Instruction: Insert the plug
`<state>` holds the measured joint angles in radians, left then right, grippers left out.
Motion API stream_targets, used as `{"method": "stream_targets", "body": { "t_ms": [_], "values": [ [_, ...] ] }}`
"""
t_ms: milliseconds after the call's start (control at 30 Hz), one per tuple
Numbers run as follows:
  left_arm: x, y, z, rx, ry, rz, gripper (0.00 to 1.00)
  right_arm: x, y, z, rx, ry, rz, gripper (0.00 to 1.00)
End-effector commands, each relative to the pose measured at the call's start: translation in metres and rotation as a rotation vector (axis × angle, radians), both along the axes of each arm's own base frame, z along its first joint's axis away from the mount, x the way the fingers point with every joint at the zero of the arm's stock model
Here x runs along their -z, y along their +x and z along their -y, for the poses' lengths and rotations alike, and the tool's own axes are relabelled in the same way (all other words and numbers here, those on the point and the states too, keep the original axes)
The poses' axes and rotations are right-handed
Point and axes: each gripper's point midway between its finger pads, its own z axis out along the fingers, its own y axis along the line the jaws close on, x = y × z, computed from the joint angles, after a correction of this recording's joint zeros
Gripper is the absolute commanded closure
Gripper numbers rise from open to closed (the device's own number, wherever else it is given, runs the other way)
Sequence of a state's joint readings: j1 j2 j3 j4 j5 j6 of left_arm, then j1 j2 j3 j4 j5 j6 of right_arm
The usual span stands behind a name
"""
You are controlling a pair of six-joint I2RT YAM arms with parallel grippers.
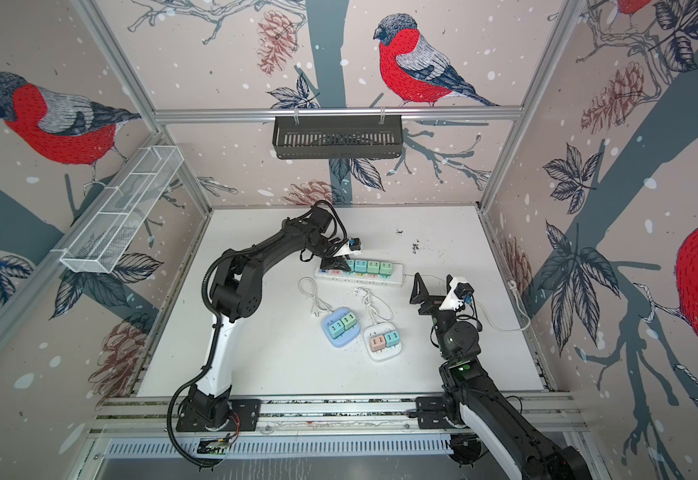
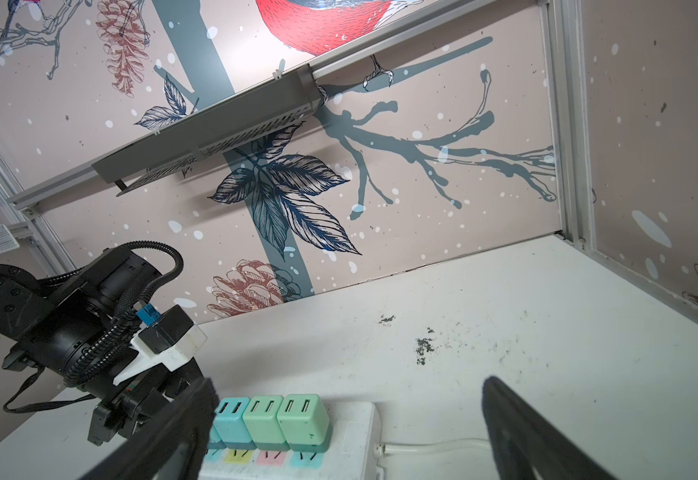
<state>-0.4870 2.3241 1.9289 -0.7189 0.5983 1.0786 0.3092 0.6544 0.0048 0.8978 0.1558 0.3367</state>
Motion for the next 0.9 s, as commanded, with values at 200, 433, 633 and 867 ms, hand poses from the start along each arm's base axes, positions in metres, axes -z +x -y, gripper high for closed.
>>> {"method": "stream_targets", "body": {
  "t_ms": [200,433,633,867],
  "values": [
    [-0.109,0.0,-0.002,-0.138,-0.162,0.167,0.01,0.039,-0.008,0.004,0.0,-0.013,-0.066,0.01],
    [-0.243,-0.028,-0.065,-0.584,-0.533,0.466,0.01,0.04,-0.005,0.008,0.005,0.002,-0.077,0.0],
    [-0.254,-0.073,-0.202,-1.241,-0.821,0.661,0.01,0.04,-0.01,0.025,0.058,0.065,-0.064,0.01],
    [-0.198,-0.101,-0.274,-1.493,-0.802,0.754,0.01,0.023,-0.01,0.073,0.315,0.116,-0.088,0.01]
  ]
}}
